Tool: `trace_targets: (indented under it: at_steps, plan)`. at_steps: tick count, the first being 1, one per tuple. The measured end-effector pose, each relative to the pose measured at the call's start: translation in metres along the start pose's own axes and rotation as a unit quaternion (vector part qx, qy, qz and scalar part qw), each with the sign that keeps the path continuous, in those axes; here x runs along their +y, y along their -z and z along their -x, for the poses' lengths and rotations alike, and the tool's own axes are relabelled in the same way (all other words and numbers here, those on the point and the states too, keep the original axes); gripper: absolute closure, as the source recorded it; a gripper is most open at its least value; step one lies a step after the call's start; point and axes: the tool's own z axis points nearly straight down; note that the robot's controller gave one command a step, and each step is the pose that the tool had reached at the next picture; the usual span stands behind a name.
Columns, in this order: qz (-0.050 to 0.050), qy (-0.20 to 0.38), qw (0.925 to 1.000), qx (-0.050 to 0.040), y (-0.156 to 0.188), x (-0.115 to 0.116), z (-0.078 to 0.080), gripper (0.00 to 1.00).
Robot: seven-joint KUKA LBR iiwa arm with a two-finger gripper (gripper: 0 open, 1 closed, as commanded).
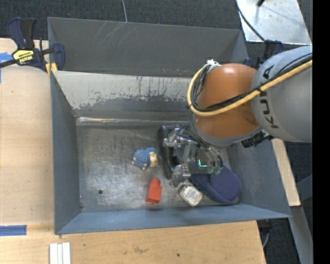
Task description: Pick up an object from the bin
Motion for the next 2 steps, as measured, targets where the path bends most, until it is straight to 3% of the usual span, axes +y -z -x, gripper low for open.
trace_targets:
  at_steps: [1, 2]
  plan:
    - [0.0, -0.001, 1.0, -0.004, 0.0039, -0.0002, 0.0019, 1.0]
    - [0.0, -0.001, 1.0, -0.004, 0.004, -0.0003, 0.002, 0.0]
